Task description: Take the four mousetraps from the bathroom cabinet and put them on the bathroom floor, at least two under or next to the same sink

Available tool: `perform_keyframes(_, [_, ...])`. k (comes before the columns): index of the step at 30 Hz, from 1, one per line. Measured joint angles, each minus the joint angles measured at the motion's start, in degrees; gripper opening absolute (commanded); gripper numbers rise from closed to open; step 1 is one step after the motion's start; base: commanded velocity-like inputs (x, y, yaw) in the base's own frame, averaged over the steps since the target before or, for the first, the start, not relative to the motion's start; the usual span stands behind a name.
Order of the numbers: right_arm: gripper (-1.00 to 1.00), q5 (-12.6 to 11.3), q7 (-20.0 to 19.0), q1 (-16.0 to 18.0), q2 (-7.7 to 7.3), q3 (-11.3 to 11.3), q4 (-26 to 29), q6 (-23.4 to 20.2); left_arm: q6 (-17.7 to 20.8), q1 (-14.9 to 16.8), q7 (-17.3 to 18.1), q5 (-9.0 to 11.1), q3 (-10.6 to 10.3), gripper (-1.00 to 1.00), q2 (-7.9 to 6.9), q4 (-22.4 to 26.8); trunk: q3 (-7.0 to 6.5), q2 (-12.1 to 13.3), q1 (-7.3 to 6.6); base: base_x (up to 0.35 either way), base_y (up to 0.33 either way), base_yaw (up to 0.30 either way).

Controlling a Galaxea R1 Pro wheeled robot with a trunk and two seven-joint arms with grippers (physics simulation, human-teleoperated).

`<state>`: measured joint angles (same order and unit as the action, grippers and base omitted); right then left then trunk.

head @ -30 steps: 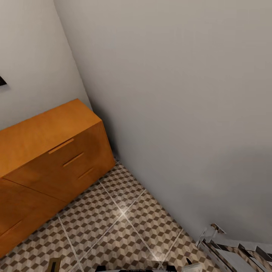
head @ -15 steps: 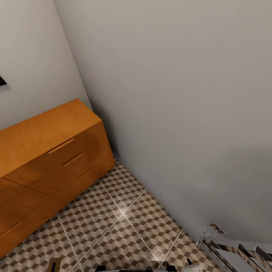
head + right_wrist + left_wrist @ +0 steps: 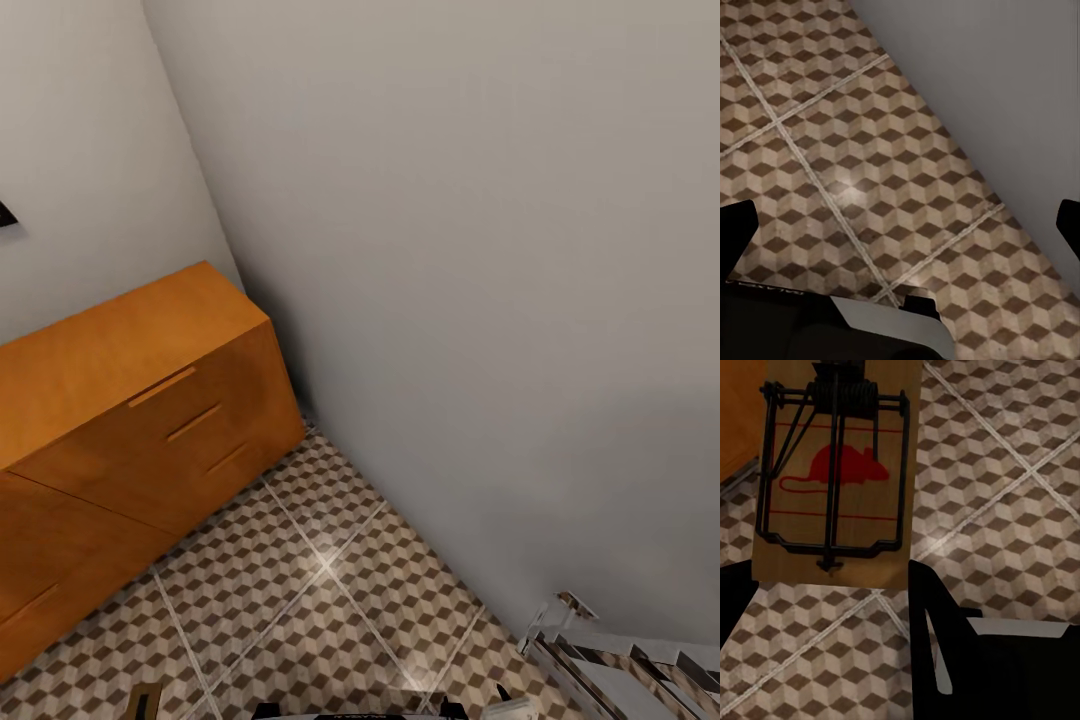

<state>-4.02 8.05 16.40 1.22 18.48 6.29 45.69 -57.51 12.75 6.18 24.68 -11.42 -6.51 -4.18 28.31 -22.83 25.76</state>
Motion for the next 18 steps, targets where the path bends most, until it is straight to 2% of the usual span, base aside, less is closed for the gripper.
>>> perform_keyframes(6, [1.00, 0.0, 0.5, 0.0, 0.15, -0.2, 0.0, -0.1, 0.0, 0.0, 0.0, 0.0, -0.1, -1.00, 0.00, 0.0, 0.00, 0.0, 0.00, 0.000, 0.000, 0.102])
perform_keyframes(18, [1.00, 0.0, 0.7, 0.0, 0.10, -0.1, 0.0, 0.0, 0.0, 0.0, 0.0, 0.0, -0.1, -1.00, 0.07, 0.0, 0.00, 0.0, 0.00, -0.009, 0.000, 0.273])
